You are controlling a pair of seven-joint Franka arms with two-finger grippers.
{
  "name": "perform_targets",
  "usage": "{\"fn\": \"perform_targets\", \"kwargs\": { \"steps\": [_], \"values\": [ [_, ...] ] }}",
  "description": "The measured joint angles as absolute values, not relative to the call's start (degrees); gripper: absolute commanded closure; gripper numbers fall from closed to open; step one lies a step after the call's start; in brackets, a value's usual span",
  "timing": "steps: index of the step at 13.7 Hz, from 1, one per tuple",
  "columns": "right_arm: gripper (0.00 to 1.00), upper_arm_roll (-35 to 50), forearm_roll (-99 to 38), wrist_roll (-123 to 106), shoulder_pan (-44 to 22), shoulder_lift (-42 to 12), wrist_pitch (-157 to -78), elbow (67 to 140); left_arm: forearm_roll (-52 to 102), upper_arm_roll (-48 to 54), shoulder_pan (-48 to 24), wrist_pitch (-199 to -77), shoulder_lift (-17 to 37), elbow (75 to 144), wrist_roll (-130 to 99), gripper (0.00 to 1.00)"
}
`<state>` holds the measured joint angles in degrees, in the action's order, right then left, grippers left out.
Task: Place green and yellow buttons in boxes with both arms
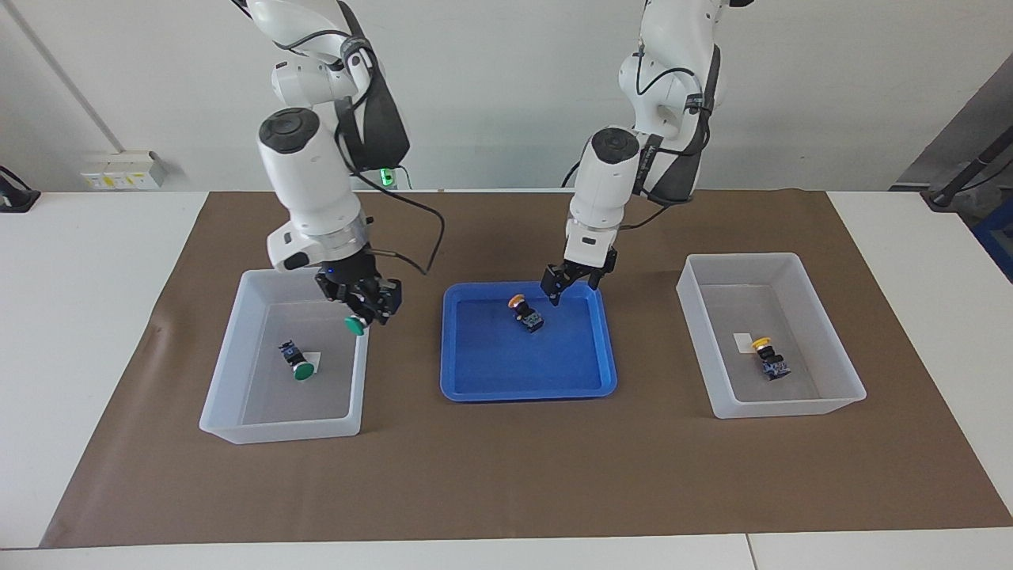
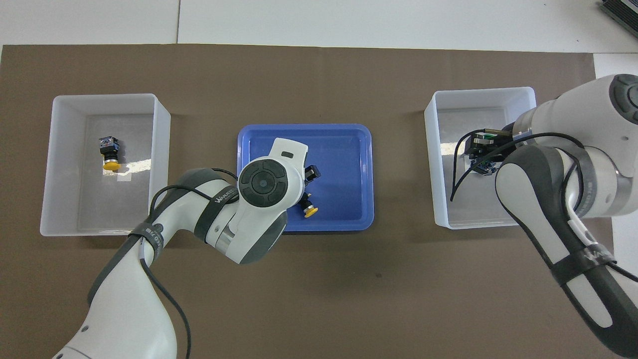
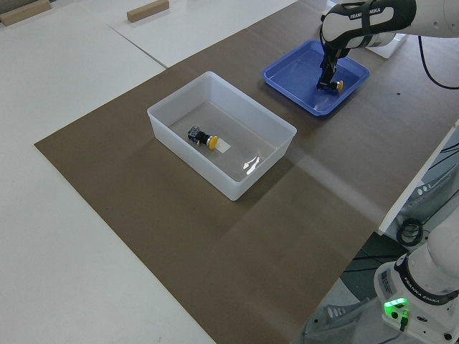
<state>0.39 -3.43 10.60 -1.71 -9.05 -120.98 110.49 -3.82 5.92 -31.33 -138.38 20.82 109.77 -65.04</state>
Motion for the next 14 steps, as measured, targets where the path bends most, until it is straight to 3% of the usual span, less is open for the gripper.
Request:
{"fn": "perform_targets", "kwargs": {
  "steps": [1, 2, 3, 4, 5, 6, 11, 14],
  "values": [
    [1.0, 0.4, -3.43, 9.47, -1.24, -8.86, -123.94, 113.21, -3.85, 5.93, -31.49, -139.32, 21.49, 109.77, -65.06, 0.27],
    [0.97, 0.4, -3.43, 9.11, -1.11, -8.82, -126.89, 115.68, -3.9, 5.93, -31.54, -139.74, 21.77, 109.83, -65.06, 0.57],
    [0.83, 0.47, -3.43, 9.08, -1.12, -8.83, -129.52, 117.86, -3.96, 5.92, -31.55, -139.75, 21.81, 109.92, -65.06, 0.88],
    [0.47, 0.55, -3.43, 9.08, -1.13, -8.84, -131.21, 119.4, -4.06, 5.88, -31.55, -139.73, 21.81, 109.98, -65.06, 1.0],
    [0.15, 0.61, -3.43, 9.08, -1.13, -8.84, -131.95, 120.29, -4.13, 5.84, -31.55, -139.72, 21.81, 110.02, -65.06, 1.0],
    [0.0, 0.62, -3.44, 9.07, -1.13, -8.83, -132.06, 120.67, -4.22, 5.77, -31.55, -139.57, 21.8, 110.03, -65.06, 1.0],
    [0.0, 0.82, -3.42, 9.07, -1.35, -8.01, -132.47, 119.45, -7.25, 4.99, -30.55, -135.42, 19.3, 109.64, -63.41, 1.0],
    [0.0, 0.95, -3.38, 9.14, -1.41, -5.25, -123.57, 112.94, -7.48, 4.52, -25.56, -130.01, 13.6, 109.42, -57.29, 1.0]
  ]
}}
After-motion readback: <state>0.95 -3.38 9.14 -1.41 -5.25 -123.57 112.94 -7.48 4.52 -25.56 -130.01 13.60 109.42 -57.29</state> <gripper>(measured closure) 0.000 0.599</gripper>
